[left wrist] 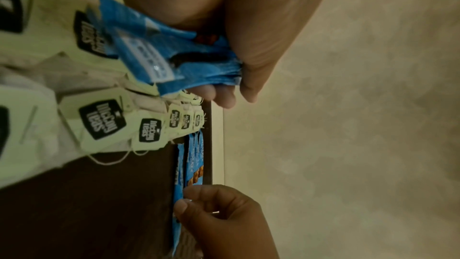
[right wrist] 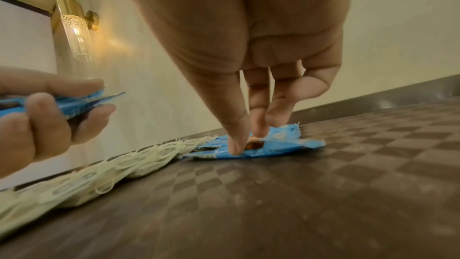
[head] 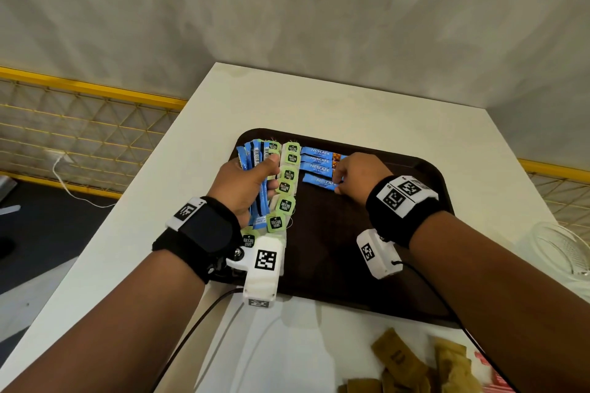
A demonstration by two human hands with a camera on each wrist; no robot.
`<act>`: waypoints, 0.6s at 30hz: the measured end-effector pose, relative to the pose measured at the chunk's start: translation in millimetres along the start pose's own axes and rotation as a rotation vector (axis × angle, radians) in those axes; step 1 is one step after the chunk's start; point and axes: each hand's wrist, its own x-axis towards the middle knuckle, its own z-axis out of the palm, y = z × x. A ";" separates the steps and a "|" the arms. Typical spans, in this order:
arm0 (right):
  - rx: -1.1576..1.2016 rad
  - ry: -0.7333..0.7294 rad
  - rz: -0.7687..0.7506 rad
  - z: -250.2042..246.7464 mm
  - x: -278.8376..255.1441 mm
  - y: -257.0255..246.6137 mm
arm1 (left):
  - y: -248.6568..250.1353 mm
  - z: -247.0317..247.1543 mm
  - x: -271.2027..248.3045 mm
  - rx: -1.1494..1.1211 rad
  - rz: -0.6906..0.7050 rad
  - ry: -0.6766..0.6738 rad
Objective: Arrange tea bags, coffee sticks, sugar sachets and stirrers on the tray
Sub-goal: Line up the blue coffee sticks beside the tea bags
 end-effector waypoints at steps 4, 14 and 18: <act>-0.020 -0.081 0.007 -6.5 4.7 -8.6 | 1.5 -0.6 -0.8 -0.029 -0.037 -0.007; -0.005 0.034 -0.049 1.4 14.1 -7.0 | -0.7 -2.0 -2.0 -0.059 -0.118 -0.100; 0.225 0.249 -0.129 2.0 8.5 -8.3 | -0.3 -2.9 -3.6 -0.046 -0.114 -0.188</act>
